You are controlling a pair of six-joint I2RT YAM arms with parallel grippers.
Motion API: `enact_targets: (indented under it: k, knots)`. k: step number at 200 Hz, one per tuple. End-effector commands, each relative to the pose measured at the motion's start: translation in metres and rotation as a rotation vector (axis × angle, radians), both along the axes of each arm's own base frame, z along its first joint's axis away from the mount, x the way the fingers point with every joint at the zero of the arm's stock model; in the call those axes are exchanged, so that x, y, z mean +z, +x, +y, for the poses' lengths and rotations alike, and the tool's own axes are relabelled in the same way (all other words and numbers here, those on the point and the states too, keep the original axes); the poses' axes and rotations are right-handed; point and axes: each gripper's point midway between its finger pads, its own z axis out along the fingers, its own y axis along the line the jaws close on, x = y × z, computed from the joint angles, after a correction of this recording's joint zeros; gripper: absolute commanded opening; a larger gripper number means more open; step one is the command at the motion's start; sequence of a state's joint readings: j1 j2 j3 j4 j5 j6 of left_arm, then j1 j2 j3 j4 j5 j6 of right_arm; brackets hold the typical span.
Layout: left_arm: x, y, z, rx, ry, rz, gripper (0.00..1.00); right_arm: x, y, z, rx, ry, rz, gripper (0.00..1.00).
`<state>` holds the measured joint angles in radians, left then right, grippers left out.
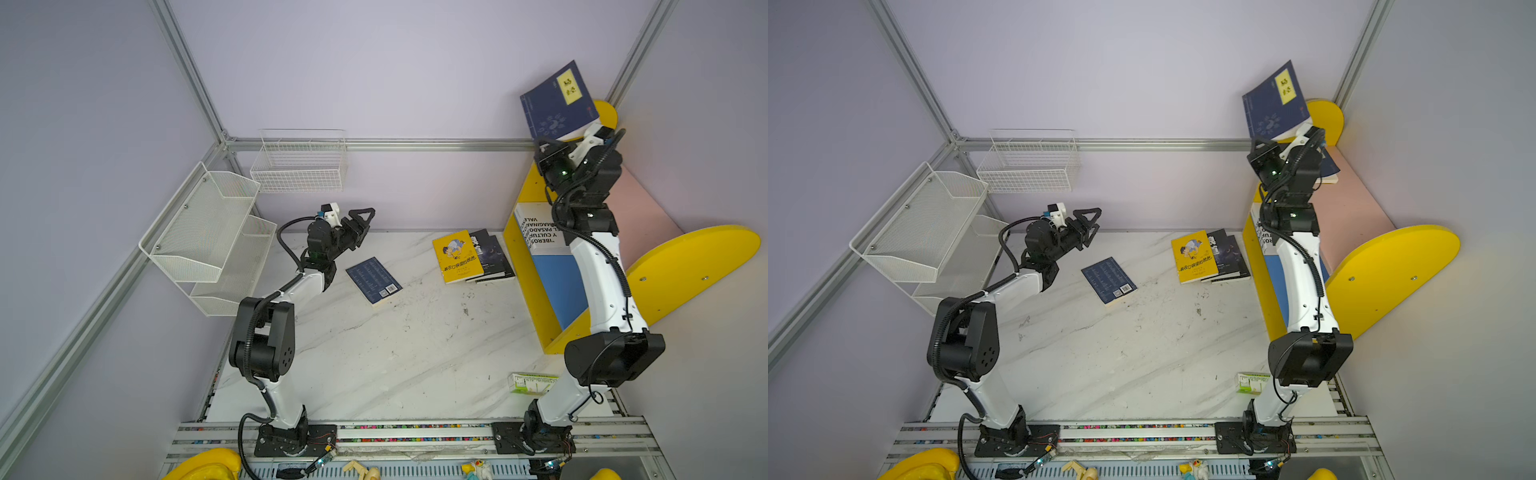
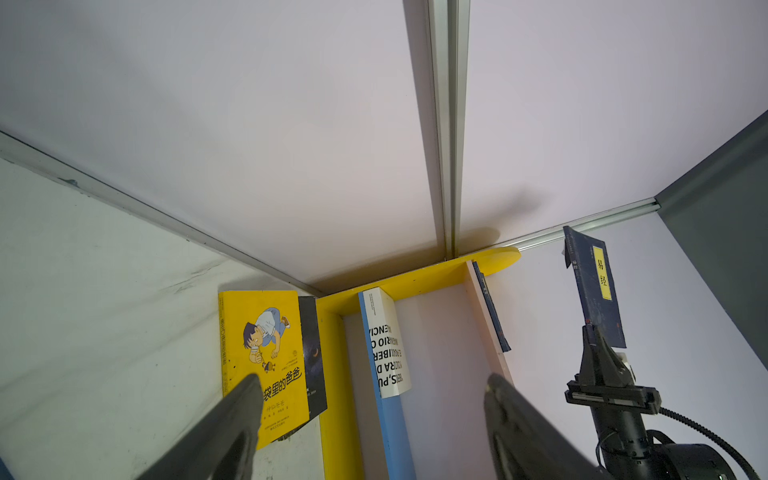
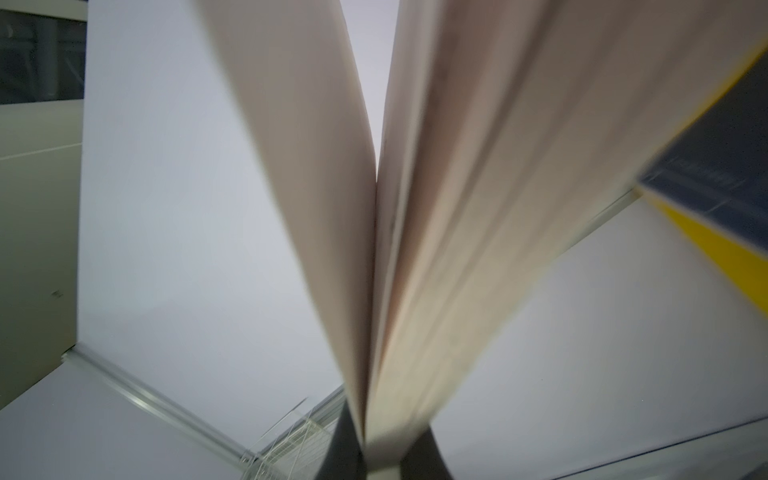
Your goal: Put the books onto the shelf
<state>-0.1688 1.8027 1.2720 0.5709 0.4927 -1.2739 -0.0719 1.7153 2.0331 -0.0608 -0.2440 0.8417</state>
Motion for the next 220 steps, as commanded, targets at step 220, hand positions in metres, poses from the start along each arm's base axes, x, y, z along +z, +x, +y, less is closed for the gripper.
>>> enact_targets:
  k: [220]
  knots:
    - [-0.023, 0.005, -0.009, -0.058, -0.103, 0.011, 0.86, -0.056, 0.022, -0.072, -0.037, 0.113, 0.262, 0.02]
